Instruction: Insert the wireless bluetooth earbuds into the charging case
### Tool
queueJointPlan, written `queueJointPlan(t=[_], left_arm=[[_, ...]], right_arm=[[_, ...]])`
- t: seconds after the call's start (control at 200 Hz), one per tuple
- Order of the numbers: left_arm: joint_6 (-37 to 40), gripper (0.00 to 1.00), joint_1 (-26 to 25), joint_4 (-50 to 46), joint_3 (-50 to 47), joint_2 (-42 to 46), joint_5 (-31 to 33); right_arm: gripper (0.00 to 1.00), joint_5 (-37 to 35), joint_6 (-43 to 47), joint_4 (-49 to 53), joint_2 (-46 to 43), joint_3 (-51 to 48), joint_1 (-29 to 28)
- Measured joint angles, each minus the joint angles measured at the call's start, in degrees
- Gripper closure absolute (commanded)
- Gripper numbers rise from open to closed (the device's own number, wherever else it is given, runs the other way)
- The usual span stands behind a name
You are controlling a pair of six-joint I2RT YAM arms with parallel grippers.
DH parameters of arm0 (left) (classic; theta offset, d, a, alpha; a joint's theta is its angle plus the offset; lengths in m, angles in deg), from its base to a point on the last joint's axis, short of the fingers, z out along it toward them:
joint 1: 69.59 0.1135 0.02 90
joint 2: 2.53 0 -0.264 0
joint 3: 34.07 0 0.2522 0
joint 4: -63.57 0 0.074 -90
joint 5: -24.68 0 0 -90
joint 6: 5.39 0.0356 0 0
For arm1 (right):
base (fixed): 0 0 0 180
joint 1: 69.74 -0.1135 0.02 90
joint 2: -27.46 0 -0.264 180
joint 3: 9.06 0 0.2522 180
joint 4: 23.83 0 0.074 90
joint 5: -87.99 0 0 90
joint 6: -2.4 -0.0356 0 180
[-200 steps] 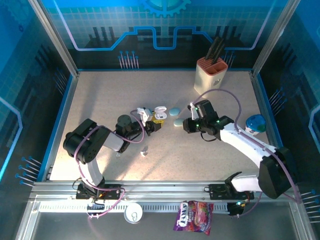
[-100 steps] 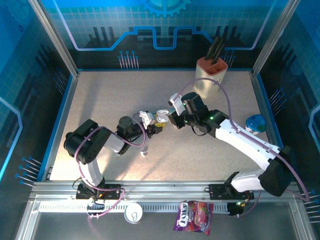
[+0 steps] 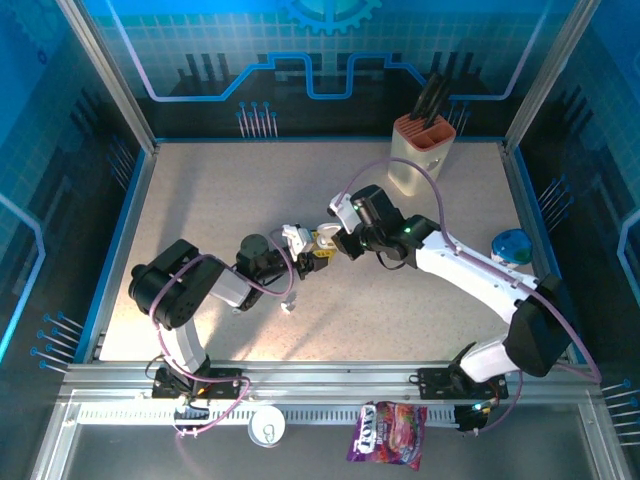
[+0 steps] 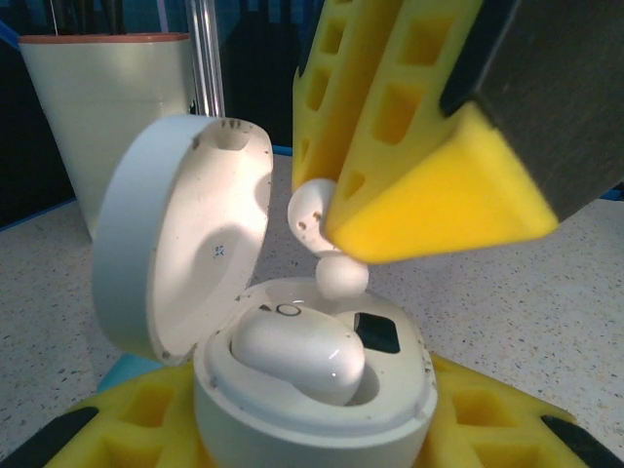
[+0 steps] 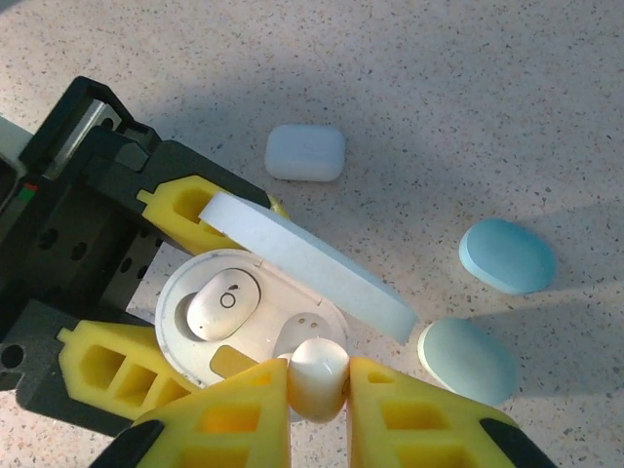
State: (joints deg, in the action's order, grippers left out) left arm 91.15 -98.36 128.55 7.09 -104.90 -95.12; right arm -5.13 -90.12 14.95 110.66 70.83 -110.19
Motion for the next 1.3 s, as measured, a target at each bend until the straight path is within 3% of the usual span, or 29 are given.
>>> queueJointPlan(t=[0.575, 0.77, 1.066, 1.301], left_arm=[[-0.02, 0.73, -0.02, -0.94, 0.02, 0.0, 0.04], [-0.09, 0.73, -0.02, -0.92, 0.02, 0.0, 0.0], [-0.44, 0.74, -0.02, -0.81, 0.02, 0.0, 0.04], [-0.55, 0.74, -0.02, -0.79, 0.02, 0.0, 0.02]], right_arm=[[0.79, 0.04, 1.75, 1.14, 1.68, 0.37, -0.02], [0.69, 0.61, 2.51, 1.55, 2.12, 0.76, -0.02], [0.44, 0.81, 1.77, 1.49, 1.51, 1.09, 0.0], [0.41, 3.26, -1.33, -2.4, -4.72, -0.42, 0.94]])
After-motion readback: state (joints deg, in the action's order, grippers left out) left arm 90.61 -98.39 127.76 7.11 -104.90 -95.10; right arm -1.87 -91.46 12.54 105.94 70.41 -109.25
